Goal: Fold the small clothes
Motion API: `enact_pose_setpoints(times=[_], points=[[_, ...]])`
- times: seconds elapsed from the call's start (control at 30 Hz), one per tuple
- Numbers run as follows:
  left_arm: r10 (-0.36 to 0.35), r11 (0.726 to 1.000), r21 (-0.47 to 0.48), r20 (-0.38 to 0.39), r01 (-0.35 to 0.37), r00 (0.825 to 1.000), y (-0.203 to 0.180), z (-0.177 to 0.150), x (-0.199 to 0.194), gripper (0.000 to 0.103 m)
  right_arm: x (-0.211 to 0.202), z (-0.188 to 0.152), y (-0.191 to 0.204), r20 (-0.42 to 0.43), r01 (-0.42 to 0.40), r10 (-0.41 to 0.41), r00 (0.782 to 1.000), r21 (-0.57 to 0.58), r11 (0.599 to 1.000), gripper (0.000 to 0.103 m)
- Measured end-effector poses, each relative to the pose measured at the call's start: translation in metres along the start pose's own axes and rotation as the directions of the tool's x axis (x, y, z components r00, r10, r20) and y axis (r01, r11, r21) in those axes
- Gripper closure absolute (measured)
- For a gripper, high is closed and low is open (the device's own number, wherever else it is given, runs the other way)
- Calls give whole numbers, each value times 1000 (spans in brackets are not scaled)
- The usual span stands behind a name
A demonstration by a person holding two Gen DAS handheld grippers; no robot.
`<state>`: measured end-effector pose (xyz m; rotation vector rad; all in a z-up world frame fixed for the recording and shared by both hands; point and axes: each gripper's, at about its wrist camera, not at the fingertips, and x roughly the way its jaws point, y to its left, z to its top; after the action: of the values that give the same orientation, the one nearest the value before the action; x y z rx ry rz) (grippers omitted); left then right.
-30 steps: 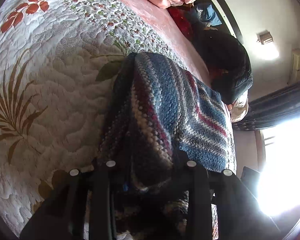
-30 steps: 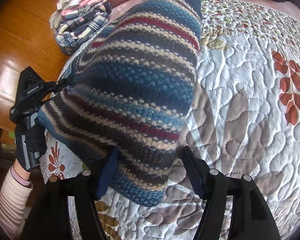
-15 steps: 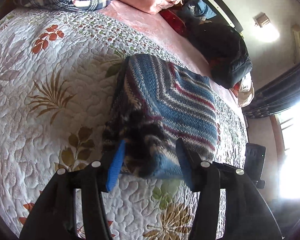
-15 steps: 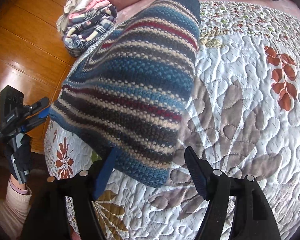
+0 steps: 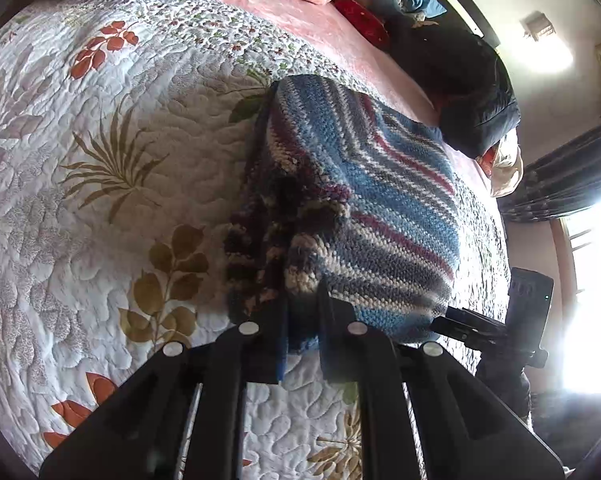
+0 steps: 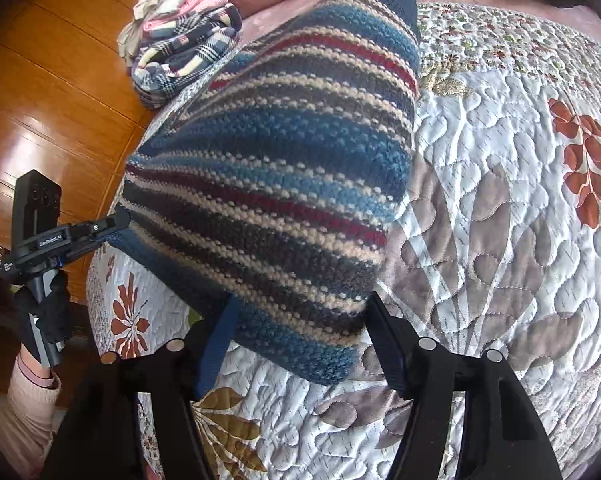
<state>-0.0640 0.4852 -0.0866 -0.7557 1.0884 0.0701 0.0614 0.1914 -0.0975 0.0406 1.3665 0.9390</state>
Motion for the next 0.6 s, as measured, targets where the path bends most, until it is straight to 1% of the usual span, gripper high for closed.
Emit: enact_pose_setpoints(times=[0.07,0.13,0.23,0.3,0.33,0.37,0.43,0.5,0.57,0.6], points=[[32,999,2,-17,-32,999,9,-2,13,93,8,-1,-5,-24,-1,2,1000,24,1000,44],[36,999,-5,-19,-37,999,17,-1,23,93,14,-2,-10,-36,-4,5,999,42,999,44],[35,999,-3,-11,-35,999,20,0,28,92,17,-2,-11,-28,10,-9,1000,22,1000,45],[47,999,6,-7,-47,999,18,-1,26,89,20,-2,-10,-26,23,-23,999,9,1000,45],[51,999,10,-7,-51,999,17,-1,25,85,21,-2,-10,-28,26,-26,999,6,1000,45],[60,998,15,-9,-59,998,15,-2,22,76,21,-2,-10,-31,28,-28,999,2,1000,45],[56,998,16,-9,-56,998,13,-3,13,66,18,-1,-10,-33,26,-26,999,-2,1000,45],[26,999,20,-4,-26,1000,10,-3,1,63,9,0,-7,-6,17,-17,1000,3,1000,40],[-5,999,42,32,3,999,6,0,-18,63,-5,1,-9,31,-8,8,999,5,1000,40],[-5,999,50,58,2,998,4,5,-26,62,-11,1,-12,46,-14,13,999,10,1000,39]])
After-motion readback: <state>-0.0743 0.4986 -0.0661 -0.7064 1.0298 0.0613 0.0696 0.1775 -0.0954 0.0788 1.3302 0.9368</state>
